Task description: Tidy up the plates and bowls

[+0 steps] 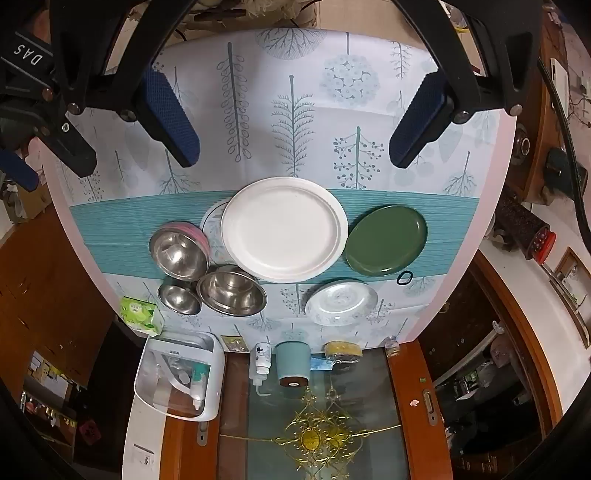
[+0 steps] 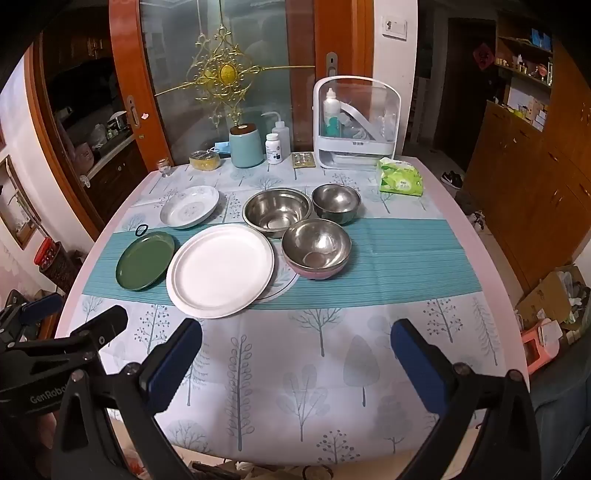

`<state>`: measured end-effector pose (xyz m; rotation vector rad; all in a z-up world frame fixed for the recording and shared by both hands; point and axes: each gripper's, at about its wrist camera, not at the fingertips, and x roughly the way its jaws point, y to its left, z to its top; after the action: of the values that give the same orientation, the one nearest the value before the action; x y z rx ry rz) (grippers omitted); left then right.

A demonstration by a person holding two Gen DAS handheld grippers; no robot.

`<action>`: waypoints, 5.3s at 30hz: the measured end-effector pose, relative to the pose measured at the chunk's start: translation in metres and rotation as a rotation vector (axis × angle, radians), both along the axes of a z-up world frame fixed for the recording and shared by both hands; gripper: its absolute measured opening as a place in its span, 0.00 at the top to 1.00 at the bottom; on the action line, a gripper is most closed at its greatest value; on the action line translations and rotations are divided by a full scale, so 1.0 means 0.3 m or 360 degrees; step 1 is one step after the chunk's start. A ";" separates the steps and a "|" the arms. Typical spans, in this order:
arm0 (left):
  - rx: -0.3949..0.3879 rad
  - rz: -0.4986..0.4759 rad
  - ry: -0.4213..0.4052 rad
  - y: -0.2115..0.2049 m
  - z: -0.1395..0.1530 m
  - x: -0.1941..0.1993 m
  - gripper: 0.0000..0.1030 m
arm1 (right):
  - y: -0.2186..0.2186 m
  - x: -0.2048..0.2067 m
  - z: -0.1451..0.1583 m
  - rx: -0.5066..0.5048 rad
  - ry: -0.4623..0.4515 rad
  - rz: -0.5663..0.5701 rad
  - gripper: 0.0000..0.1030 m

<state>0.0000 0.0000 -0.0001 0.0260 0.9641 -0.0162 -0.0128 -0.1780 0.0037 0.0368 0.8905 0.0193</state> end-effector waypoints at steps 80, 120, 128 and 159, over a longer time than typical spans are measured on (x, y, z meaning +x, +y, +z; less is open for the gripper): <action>-0.0023 -0.0008 -0.0002 -0.004 -0.008 0.022 0.04 | 0.064 0.031 0.013 0.0004 -0.0015 0.0011 0.00; -0.0171 -0.0284 -0.0144 0.207 0.018 0.048 0.03 | 0.257 -0.041 0.046 -0.0075 -0.0123 -0.0212 0.04; -0.0154 -0.0259 -0.0077 0.231 -0.020 0.108 0.03 | 0.272 -0.046 0.039 -0.0116 -0.0099 -0.0226 0.05; -0.0079 -0.0673 0.0630 0.160 -0.543 1.007 0.31 | 0.096 0.512 -0.561 0.0531 0.0614 -0.0041 0.33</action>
<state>0.3021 0.0480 -0.1630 0.1865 1.3389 -0.4487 0.1409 -0.1493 -0.1647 0.3737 1.2647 0.1404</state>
